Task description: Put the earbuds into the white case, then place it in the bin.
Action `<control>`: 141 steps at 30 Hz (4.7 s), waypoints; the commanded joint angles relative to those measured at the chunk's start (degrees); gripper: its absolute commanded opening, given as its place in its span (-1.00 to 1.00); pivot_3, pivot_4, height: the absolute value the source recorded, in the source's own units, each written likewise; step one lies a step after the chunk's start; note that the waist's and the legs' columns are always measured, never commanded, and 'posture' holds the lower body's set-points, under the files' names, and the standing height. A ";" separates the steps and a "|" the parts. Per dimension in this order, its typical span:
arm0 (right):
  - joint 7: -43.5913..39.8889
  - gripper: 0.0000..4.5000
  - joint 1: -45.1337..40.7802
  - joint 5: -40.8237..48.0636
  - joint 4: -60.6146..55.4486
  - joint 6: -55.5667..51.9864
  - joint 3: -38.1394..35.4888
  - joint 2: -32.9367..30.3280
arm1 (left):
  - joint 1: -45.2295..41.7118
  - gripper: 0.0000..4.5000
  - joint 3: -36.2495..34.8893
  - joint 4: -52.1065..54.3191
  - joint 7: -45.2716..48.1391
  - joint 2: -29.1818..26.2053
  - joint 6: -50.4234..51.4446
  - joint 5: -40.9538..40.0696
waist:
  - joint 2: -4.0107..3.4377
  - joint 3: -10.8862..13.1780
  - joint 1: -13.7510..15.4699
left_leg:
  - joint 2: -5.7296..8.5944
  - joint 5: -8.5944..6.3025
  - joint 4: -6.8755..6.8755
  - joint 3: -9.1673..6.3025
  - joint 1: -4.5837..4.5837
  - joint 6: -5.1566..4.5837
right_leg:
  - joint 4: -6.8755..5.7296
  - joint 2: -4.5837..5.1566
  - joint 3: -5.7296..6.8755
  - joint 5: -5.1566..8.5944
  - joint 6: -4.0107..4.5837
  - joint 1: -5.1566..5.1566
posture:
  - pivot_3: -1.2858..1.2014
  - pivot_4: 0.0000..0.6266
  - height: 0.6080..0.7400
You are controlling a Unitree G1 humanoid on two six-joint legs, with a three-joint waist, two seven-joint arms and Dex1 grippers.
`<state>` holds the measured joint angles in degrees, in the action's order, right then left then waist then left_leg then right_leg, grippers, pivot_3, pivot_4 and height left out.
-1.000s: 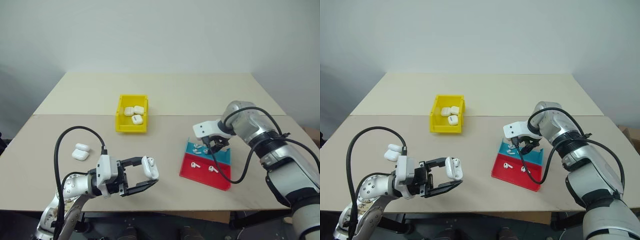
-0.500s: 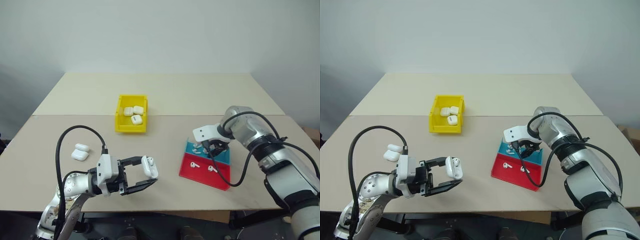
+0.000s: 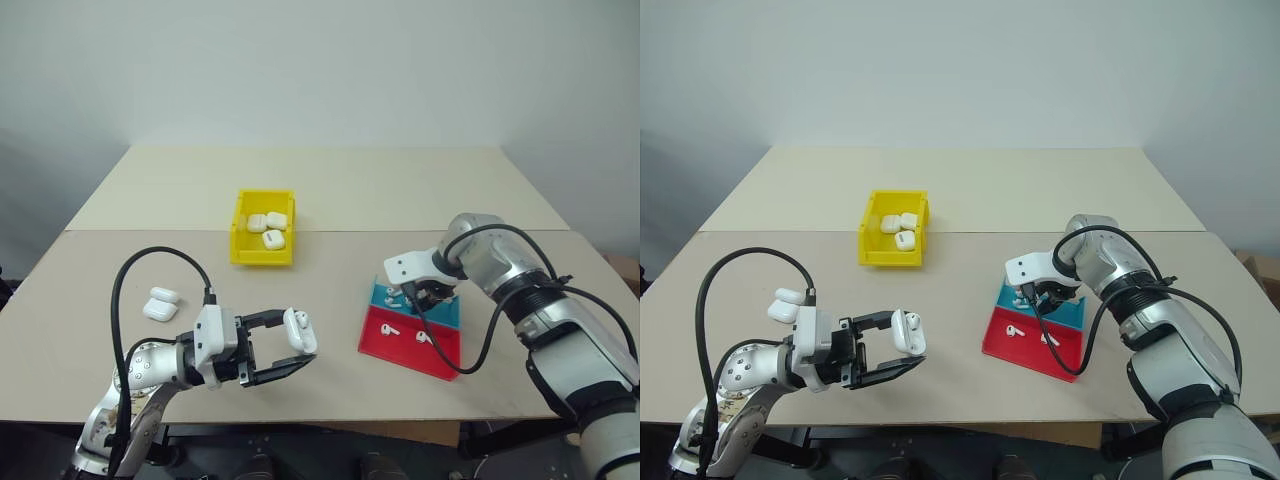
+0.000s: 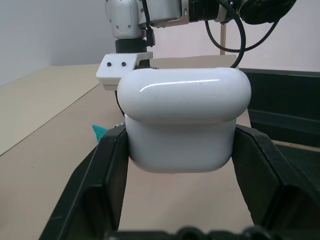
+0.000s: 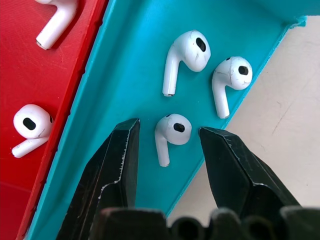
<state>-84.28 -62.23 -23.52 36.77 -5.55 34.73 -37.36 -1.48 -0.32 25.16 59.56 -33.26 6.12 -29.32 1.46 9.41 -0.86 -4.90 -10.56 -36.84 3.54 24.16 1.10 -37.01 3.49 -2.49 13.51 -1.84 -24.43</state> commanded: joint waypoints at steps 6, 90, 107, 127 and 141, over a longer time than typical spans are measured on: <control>0.55 -0.19 -0.36 -0.70 -0.18 0.75 -1.01 0.11 | -0.15 0.24 -0.22 1.45 -0.46 -0.11 -0.98 -0.17 | 0.00 0.00 0.00 | 0.00 0.00 0.00 0.00 0.00 0.00 | 0.00 0.00 0.00 0.00 0.00 0.00 | 0.03 -0.52 1.00; 48.62 -0.71 26.39 102.24 -71.81 -56.19 -53.46 1.90 | -28.45 0.24 1.13 1.54 -2.83 5.98 14.14 -14.45 | 0.01 0.00 -0.04 | 0.03 0.00 -0.04 -0.23 0.03 -0.02 | 0.08 -0.06 0.05 0.08 -0.22 0.19 | 0.03 -0.52 1.00; 47.76 -0.71 30.00 98.08 -74.37 -46.17 -48.03 -1.33 | -28.38 0.24 1.03 1.04 -2.47 6.86 13.78 -13.51 | 0.01 0.00 0.03 | 0.03 0.00 -0.04 -0.24 0.04 -0.02 | 0.13 -0.06 0.06 0.13 -0.30 0.19 | 0.03 -0.52 1.00; 36.61 0.13 24.07 90.07 -65.63 -40.28 -50.68 -14.91 | -29.12 0.24 2.33 -2.82 -0.65 8.07 12.21 -10.84 | 0.02 0.02 0.01 | 0.05 0.00 -0.05 -0.21 0.04 -0.02 | 0.20 -0.03 0.03 0.15 -0.34 0.19 | 0.03 -0.52 1.00; 13.45 -0.98 -7.50 69.96 -44.05 -38.58 -27.30 -9.69 | -35.70 0.24 6.85 -10.84 2.81 10.02 11.83 -6.74 | 0.01 0.01 0.20 | 0.02 -0.03 0.01 -0.20 0.16 -0.07 | 0.24 -0.06 0.05 -0.01 -0.07 0.05 | 0.03 -0.52 1.00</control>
<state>-68.76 -67.48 47.83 -7.59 -45.54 7.28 -47.33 -35.86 6.09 13.96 61.99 -23.54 18.98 -36.76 1.47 9.43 -0.66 -4.87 -10.59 -36.83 3.35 24.34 1.03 -36.76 3.43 -2.44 13.50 -1.92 -24.38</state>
